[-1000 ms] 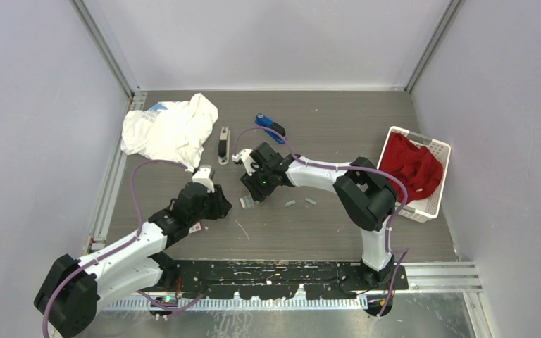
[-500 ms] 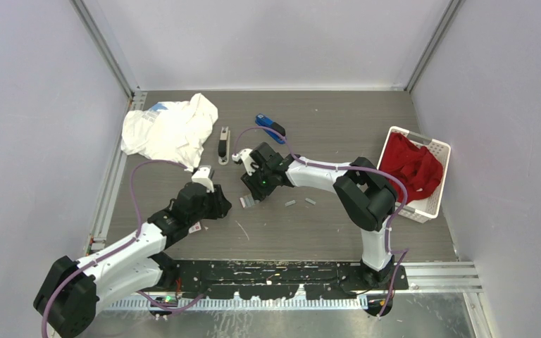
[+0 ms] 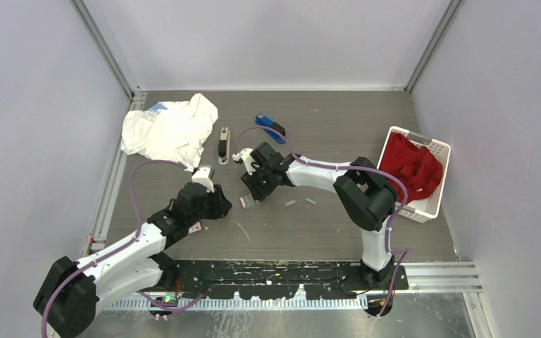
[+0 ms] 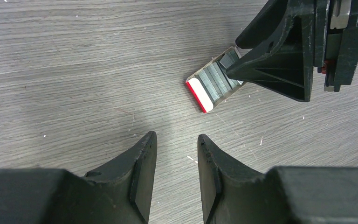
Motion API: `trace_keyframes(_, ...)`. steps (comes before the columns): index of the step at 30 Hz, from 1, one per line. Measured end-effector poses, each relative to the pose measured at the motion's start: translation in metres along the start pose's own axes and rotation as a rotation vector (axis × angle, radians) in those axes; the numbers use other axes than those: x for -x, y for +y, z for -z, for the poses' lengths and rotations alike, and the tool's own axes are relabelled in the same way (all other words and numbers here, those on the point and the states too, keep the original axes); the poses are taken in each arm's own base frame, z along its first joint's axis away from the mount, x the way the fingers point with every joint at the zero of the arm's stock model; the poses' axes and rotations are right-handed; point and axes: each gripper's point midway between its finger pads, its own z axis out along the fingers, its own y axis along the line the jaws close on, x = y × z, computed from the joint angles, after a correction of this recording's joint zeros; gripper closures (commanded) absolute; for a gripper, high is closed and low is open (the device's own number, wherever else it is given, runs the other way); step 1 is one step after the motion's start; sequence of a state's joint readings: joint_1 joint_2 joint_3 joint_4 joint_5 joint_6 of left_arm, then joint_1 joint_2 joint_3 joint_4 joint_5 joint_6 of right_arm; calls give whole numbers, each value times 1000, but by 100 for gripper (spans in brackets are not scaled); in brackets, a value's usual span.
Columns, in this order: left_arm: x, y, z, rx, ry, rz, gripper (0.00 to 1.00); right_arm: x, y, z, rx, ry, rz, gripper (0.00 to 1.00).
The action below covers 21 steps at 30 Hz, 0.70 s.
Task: Unload the staples from the stapler
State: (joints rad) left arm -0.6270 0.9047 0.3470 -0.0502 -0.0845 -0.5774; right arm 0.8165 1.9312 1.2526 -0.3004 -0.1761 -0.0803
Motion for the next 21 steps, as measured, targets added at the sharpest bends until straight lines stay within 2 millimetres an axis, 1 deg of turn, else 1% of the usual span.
trace_keyframes(9,0,0,0,-2,0,0,62,0,0,0,2,0,-3,60)
trace_keyframes(18,0,0,0,-2,1,0,62,0,1,0,5,-1,-4,57)
trace_keyframes(21,1,-1,1,-4,-2,1,62,0,1,0,5,-1,-5,57)
